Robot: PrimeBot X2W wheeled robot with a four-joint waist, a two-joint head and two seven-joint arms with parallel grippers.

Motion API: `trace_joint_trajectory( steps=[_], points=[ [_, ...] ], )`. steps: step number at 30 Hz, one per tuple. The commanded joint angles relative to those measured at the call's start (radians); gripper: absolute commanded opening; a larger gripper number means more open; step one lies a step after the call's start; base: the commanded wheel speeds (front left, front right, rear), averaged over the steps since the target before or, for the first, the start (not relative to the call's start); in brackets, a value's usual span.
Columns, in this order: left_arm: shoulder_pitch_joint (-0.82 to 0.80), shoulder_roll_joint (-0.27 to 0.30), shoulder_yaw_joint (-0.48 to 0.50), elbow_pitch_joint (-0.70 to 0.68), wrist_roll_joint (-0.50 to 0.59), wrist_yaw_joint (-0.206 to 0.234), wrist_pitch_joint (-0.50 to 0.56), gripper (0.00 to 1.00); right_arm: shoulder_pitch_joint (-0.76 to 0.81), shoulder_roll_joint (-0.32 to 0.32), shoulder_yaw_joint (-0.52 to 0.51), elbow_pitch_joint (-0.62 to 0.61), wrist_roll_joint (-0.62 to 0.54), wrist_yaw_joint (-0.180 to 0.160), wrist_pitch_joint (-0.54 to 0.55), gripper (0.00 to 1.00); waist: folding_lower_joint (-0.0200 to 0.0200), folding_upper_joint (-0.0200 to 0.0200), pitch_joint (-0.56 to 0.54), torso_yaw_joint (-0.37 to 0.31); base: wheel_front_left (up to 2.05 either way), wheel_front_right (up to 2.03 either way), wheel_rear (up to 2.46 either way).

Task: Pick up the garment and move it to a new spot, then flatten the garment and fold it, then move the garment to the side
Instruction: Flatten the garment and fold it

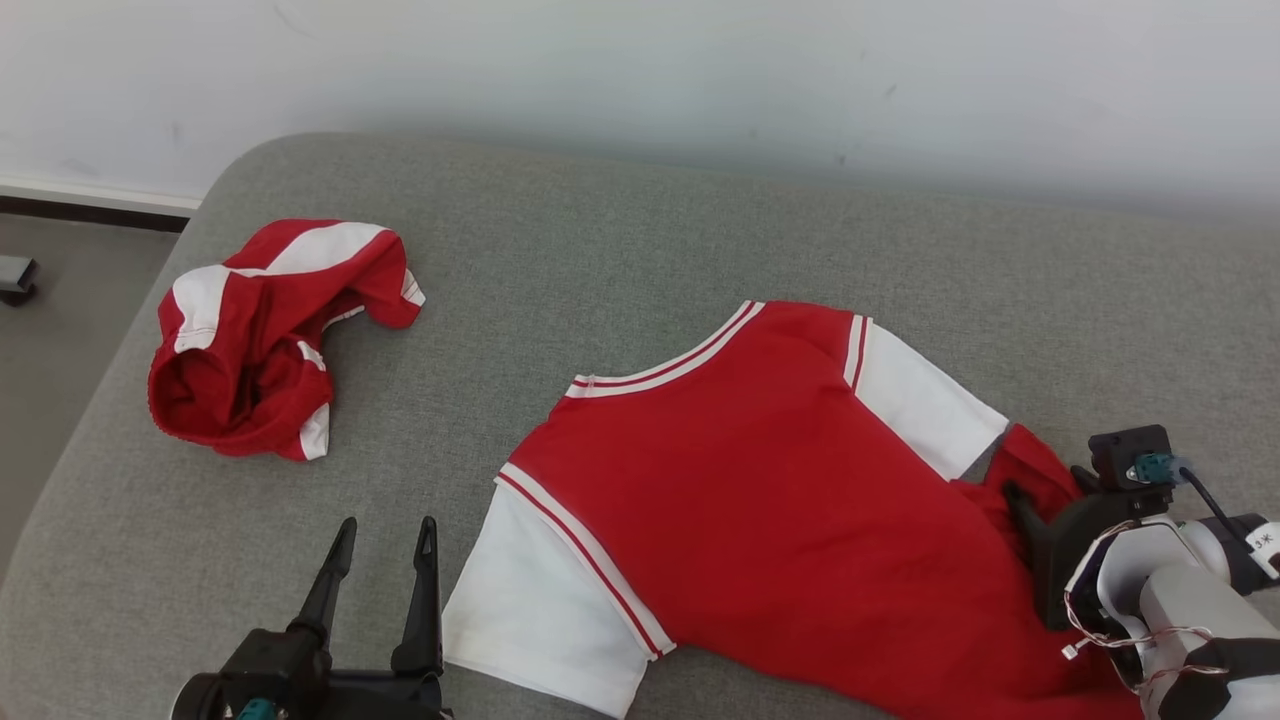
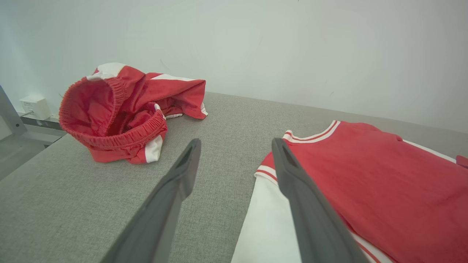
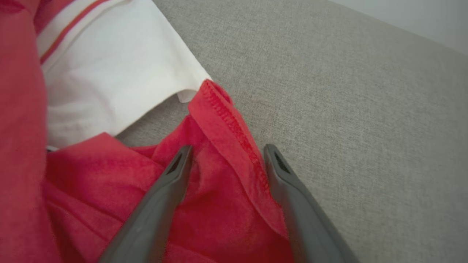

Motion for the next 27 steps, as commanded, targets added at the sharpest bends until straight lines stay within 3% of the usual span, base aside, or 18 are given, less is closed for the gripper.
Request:
trace_joint_trajectory(
  steps=[1, 2, 3, 9, 13, 19, 24, 25, 26, 27],
  points=[
    [-0.012, -0.002, -0.001, 0.004, -0.007, 0.006, -0.003, 1.00, -0.017, 0.000, 0.015, 0.018, 0.013, -0.002, 0.012, 1.00, -0.0002, -0.0001, 0.005, 0.002, 0.00, 0.00, 0.00],
    [-0.014, -0.002, -0.001, 0.005, -0.008, 0.006, -0.003, 1.00, -0.023, 0.003, 0.030, 0.027, 0.022, -0.002, 0.017, 0.24, -0.0002, -0.0001, 0.006, 0.001, 0.00, 0.00, 0.00],
    [-0.017, -0.002, -0.001, 0.006, -0.007, 0.005, -0.003, 1.00, -0.030, 0.004, 0.039, 0.029, 0.034, -0.002, 0.008, 0.00, -0.0002, -0.0001, 0.007, 0.000, 0.00, 0.00, 0.00],
    [-0.018, -0.002, 0.003, 0.006, -0.012, 0.007, -0.003, 1.00, -0.100, -0.028, 0.054, -0.003, 0.088, -0.002, -0.099, 0.00, -0.0002, -0.0001, 0.006, -0.009, 0.00, 0.00, 0.00],
    [-0.015, -0.002, 0.011, 0.001, -0.018, 0.008, -0.003, 1.00, -0.202, -0.082, 0.012, -0.048, 0.164, -0.002, -0.207, 0.00, -0.0002, -0.0001, 0.006, -0.016, 0.00, 0.00, 0.00],
    [-0.020, -0.002, 0.004, -0.002, -0.031, 0.008, -0.003, 1.00, -0.273, -0.105, -0.050, -0.031, 0.223, -0.002, -0.240, 0.00, -0.0002, -0.0001, 0.018, -0.007, 0.00, 0.00, 0.00],
    [-0.024, -0.002, 0.001, -0.004, -0.041, 0.013, -0.003, 1.00, -0.321, -0.087, -0.038, 0.046, 0.210, -0.002, -0.221, 0.00, -0.0002, -0.0001, 0.032, 0.000, 0.00, 0.00, 0.00],
    [-0.026, -0.002, 0.000, -0.004, -0.043, 0.013, -0.003, 1.00, -0.329, -0.085, -0.037, 0.062, 0.200, -0.002, -0.228, 0.40, -0.0002, -0.0001, 0.035, 0.000, 0.00, 0.00, 0.00],
    [-0.029, -0.002, -0.002, -0.003, -0.044, 0.014, -0.003, 1.00, -0.331, -0.082, -0.035, 0.086, 0.193, -0.002, -0.231, 1.00, -0.0002, -0.0001, 0.038, 0.001, 0.00, 0.00, 0.00],
    [-0.031, -0.002, -0.004, -0.002, -0.045, 0.014, -0.003, 1.00, -0.331, -0.082, -0.030, 0.113, 0.179, -0.002, -0.231, 1.00, -0.0002, -0.0001, 0.040, 0.002, 0.00, 0.00, 0.00]
  ],
)
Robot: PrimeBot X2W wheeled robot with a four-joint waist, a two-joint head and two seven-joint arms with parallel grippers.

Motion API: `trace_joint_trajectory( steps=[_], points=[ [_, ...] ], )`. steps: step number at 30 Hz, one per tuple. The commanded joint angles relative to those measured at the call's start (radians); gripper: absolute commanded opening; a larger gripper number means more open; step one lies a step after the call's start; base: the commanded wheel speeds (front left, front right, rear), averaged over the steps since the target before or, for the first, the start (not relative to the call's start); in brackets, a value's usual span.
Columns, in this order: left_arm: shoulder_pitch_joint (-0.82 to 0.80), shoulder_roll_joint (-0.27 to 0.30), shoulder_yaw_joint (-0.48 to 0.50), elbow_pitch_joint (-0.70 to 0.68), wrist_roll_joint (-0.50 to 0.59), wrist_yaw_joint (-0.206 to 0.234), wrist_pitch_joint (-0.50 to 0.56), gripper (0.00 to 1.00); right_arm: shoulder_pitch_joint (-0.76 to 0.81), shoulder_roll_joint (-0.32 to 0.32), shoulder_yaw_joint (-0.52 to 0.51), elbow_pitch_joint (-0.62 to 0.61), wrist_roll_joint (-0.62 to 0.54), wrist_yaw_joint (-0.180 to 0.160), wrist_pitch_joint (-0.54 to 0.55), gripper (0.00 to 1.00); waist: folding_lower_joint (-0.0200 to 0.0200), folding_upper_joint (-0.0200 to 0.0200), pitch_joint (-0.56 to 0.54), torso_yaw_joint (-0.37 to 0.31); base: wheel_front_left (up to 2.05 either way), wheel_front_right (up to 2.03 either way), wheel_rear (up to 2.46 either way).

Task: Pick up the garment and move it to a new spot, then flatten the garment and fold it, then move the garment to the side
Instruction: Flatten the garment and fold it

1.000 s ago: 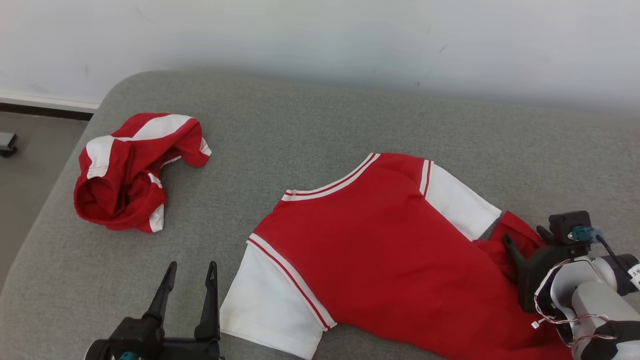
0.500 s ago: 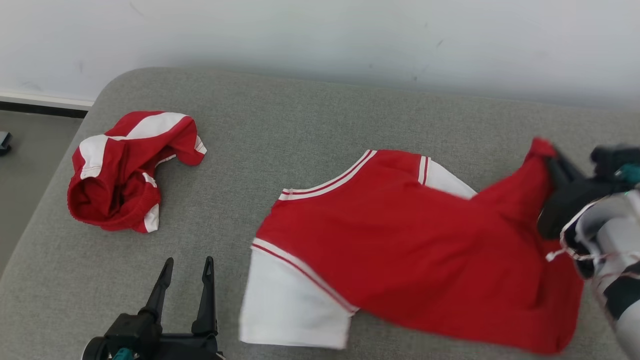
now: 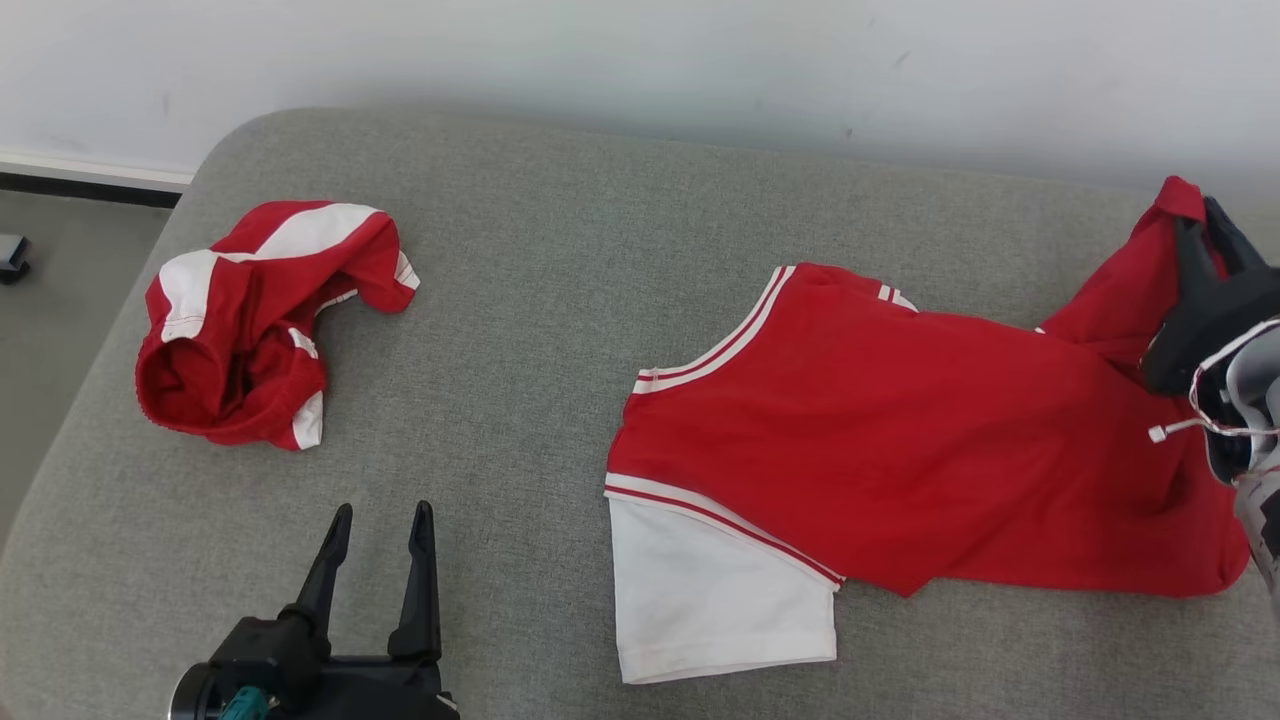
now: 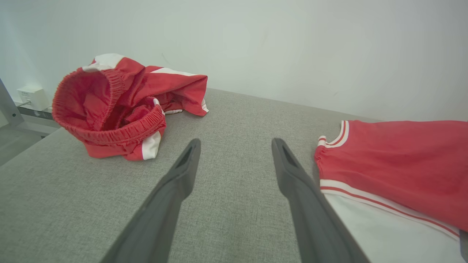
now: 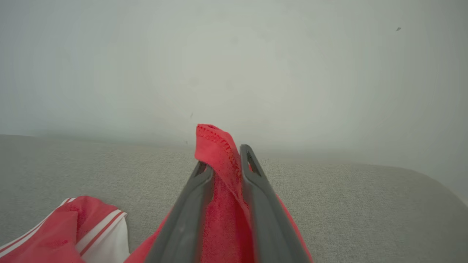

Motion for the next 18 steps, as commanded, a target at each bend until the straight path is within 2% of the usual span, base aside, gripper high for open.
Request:
trace_joint_trajectory(
  steps=[1, 4, 7, 18],
  points=[
    [-0.011, -0.002, -0.002, 0.000, -0.005, 0.004, -0.003, 1.00, -0.001, -0.006, 0.003, 0.018, -0.021, -0.002, -0.010, 1.00, -0.0001, -0.0001, 0.001, 0.002, 0.00, 0.00, 0.00],
    [-0.012, -0.001, -0.004, 0.002, -0.009, 0.008, -0.003, 1.00, 0.000, 0.018, 0.006, 0.049, -0.037, -0.002, -0.029, 1.00, -0.0001, -0.0001, -0.010, -0.004, 0.00, 0.00, 0.00],
    [0.002, -0.002, 0.003, 0.003, -0.003, 0.011, -0.003, 1.00, 0.045, 0.012, -0.007, 0.038, -0.028, -0.002, -0.046, 1.00, -0.0001, -0.0001, -0.030, -0.018, 0.00, 0.00, 0.00],
    [0.050, -0.001, 0.040, -0.006, 0.024, -0.002, -0.003, 1.00, 0.394, 0.008, -0.069, -0.159, 0.021, -0.002, -0.052, 1.00, -0.0001, -0.0001, -0.092, -0.112, 0.00, 0.00, 0.00]
  ],
)
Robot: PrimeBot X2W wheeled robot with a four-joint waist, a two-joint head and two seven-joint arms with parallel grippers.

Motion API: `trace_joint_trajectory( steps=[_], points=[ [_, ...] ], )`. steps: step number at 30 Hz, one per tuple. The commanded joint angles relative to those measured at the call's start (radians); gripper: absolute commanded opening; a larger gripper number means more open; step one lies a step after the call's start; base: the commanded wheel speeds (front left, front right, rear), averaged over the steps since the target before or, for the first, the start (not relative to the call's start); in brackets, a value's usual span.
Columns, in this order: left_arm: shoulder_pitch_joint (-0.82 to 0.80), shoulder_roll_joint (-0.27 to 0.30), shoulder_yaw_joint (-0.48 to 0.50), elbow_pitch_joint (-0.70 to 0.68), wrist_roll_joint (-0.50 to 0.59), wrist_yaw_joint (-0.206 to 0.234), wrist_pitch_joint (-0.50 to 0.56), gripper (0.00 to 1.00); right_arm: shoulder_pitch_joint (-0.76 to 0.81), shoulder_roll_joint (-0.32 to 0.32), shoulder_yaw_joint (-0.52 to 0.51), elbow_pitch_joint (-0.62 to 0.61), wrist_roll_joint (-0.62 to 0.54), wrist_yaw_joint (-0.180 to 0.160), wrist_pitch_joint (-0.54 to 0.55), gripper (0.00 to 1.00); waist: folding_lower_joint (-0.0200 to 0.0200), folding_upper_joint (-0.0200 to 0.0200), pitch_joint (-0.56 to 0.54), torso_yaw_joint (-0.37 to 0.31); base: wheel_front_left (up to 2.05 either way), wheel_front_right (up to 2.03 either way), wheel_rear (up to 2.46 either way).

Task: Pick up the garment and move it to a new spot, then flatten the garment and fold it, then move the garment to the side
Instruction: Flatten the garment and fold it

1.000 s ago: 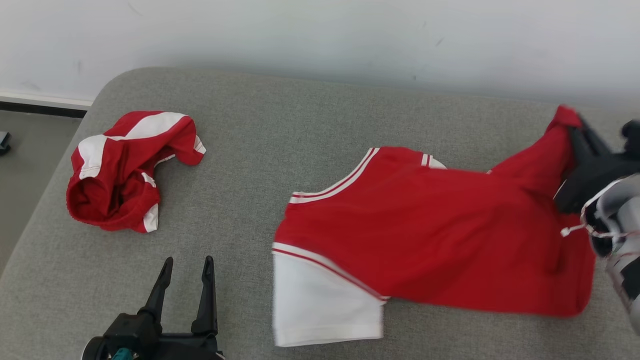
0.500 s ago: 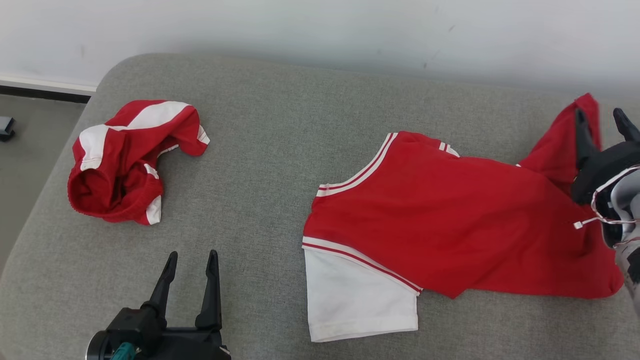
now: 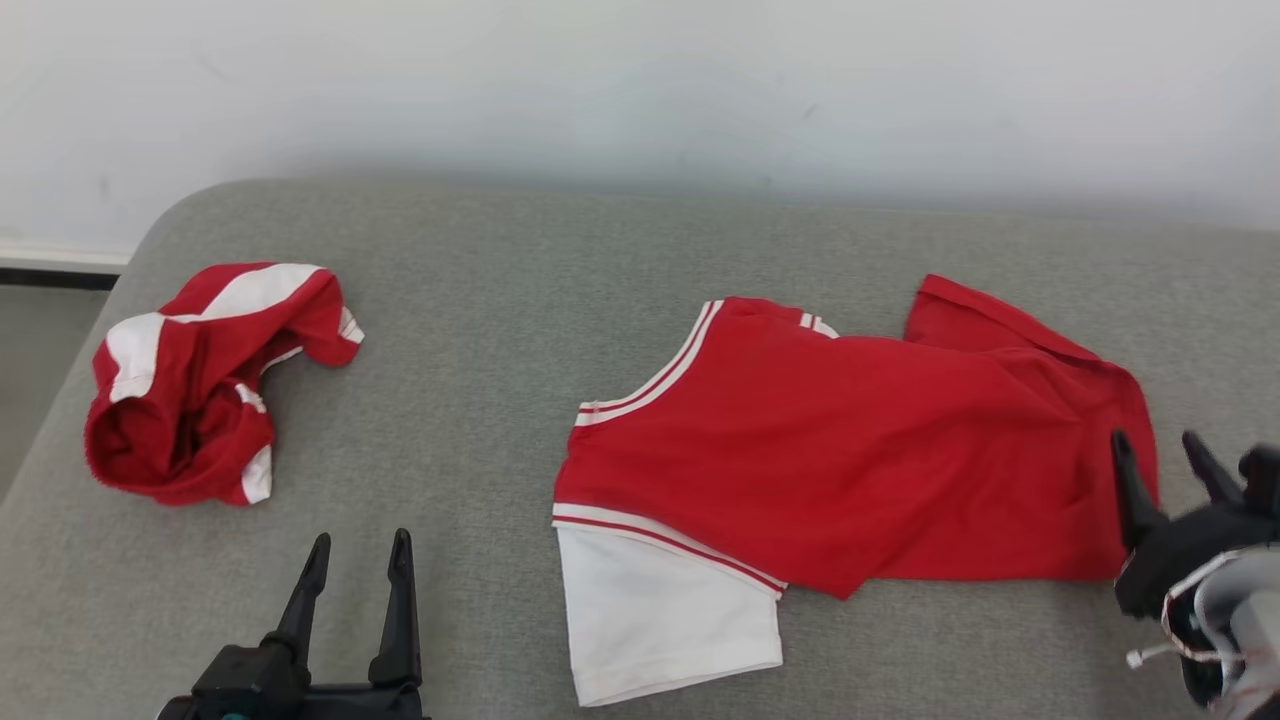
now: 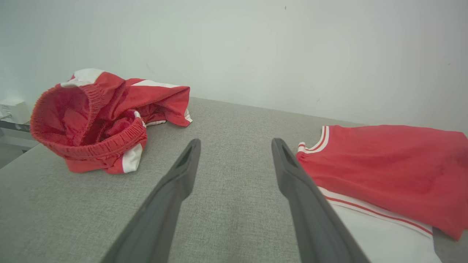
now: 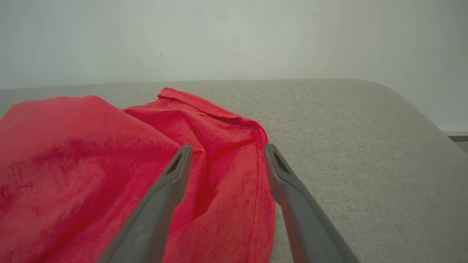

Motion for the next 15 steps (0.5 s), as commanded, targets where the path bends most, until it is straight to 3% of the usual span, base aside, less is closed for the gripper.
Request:
trace_joint_trajectory(
  steps=[1, 6, 15],
  points=[
    [0.007, -0.001, 0.004, -0.003, 0.009, -0.005, -0.003, 1.00, 0.052, 0.006, -0.016, -0.015, 0.012, -0.002, -0.004, 1.00, 0.0001, -0.0001, -0.021, -0.040, 0.00, 0.00, 0.00],
    [-0.006, 0.000, 0.003, -0.004, 0.015, -0.014, -0.003, 1.00, 0.139, 0.031, -0.040, -0.021, 0.025, -0.002, -0.004, 1.00, 0.0001, -0.0001, -0.013, -0.056, 0.00, 0.00, 0.00],
    [-0.015, 0.004, -0.003, 0.002, 0.021, -0.020, -0.003, 1.00, 0.156, 0.070, -0.069, 0.053, 0.031, -0.002, -0.004, 1.00, 0.0001, -0.0001, 0.001, -0.040, 0.00, 0.00, 0.00]
  ],
)
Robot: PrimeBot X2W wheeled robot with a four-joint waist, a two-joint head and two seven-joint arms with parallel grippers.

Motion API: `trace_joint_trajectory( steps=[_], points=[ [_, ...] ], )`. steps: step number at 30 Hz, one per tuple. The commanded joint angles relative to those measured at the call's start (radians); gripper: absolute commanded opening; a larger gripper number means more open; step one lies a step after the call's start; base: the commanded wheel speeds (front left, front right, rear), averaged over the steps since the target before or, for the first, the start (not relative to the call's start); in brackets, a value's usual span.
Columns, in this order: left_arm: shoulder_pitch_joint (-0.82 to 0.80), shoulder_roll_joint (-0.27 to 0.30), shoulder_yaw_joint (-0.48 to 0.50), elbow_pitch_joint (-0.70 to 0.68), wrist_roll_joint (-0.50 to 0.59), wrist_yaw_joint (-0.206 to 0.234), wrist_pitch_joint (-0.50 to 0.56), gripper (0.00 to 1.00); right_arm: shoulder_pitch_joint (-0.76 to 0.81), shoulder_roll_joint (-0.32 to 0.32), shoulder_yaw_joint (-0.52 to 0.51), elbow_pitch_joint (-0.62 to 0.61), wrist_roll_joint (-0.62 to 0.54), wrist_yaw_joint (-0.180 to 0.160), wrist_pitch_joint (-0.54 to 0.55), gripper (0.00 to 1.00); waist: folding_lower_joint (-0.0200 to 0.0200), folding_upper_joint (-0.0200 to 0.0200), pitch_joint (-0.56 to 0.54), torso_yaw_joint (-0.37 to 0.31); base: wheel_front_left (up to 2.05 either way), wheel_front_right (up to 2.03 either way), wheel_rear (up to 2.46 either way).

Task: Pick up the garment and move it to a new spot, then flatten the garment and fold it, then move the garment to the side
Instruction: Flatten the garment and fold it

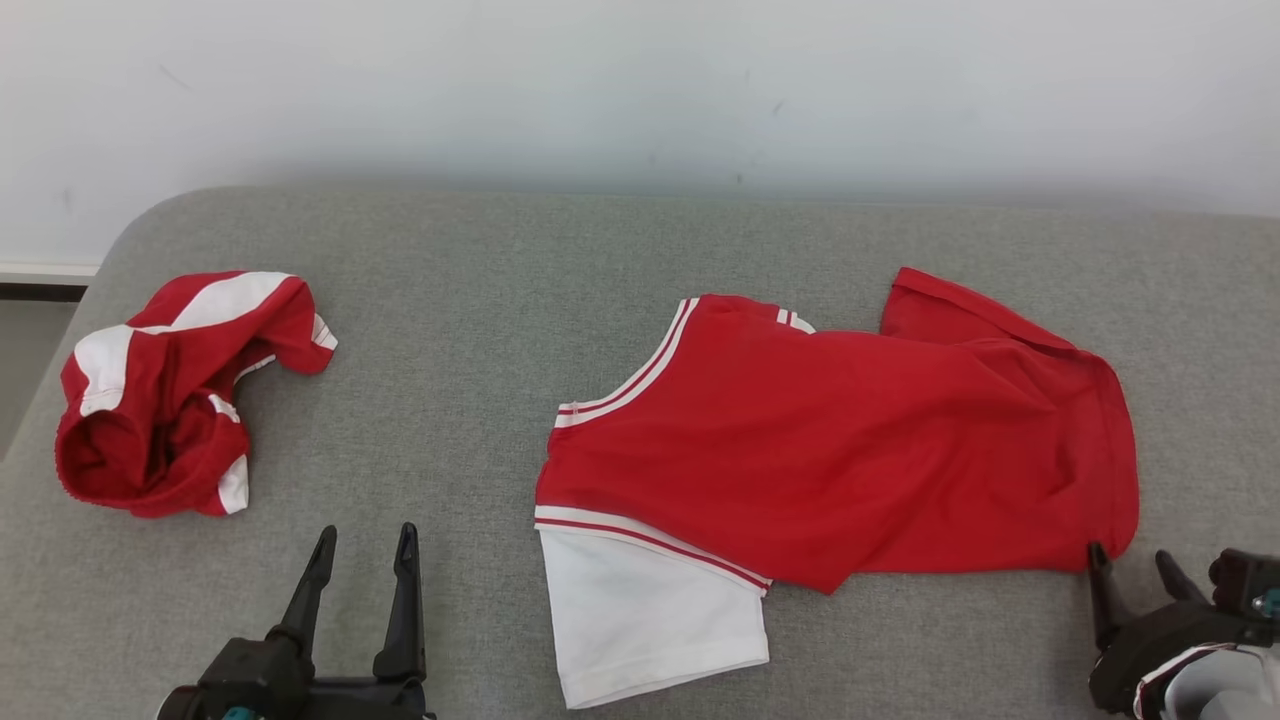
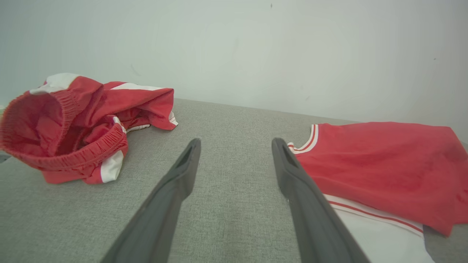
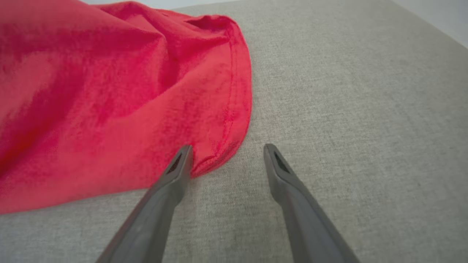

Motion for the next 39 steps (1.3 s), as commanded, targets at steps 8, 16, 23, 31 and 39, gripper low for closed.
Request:
trace_joint_trajectory(
  steps=[8, 16, 23, 31, 39],
  points=[
    [-0.008, 0.003, 0.003, 0.009, 0.013, -0.007, -0.003, 1.00, -0.037, 0.056, 0.017, 0.090, 0.035, -0.002, 0.009, 0.31, 0.0001, 0.0000, 0.003, 0.018, 0.00, 0.00, 0.00],
    [0.009, 0.005, 0.014, 0.015, 0.018, -0.009, -0.003, 1.00, -0.041, 0.026, 0.013, 0.035, 0.045, -0.002, -0.004, 0.00, 0.0001, 0.0000, -0.021, 0.013, 0.00, 0.00, 0.00],
    [0.040, 0.004, 0.034, 0.007, 0.011, -0.007, -0.003, 1.00, 0.062, -0.037, -0.090, -0.230, -0.018, -0.002, -0.004, 0.00, 0.0001, 0.0000, -0.049, -0.017, 0.00, 0.00, 0.00],
    [0.051, 0.000, 0.027, -0.006, 0.009, -0.003, -0.003, 1.00, 0.221, -0.053, -0.229, -0.483, -0.088, -0.002, 0.038, 0.00, 0.0001, 0.0000, -0.049, -0.028, 0.00, 0.00, 0.00],
    [0.030, -0.001, 0.013, -0.002, -0.002, -0.002, -0.003, 1.00, 0.229, -0.015, -0.302, -0.677, -0.174, -0.002, 0.162, 0.00, 0.0001, 0.0000, -0.037, 0.000, 0.00, 0.00, 0.00]
  ],
)
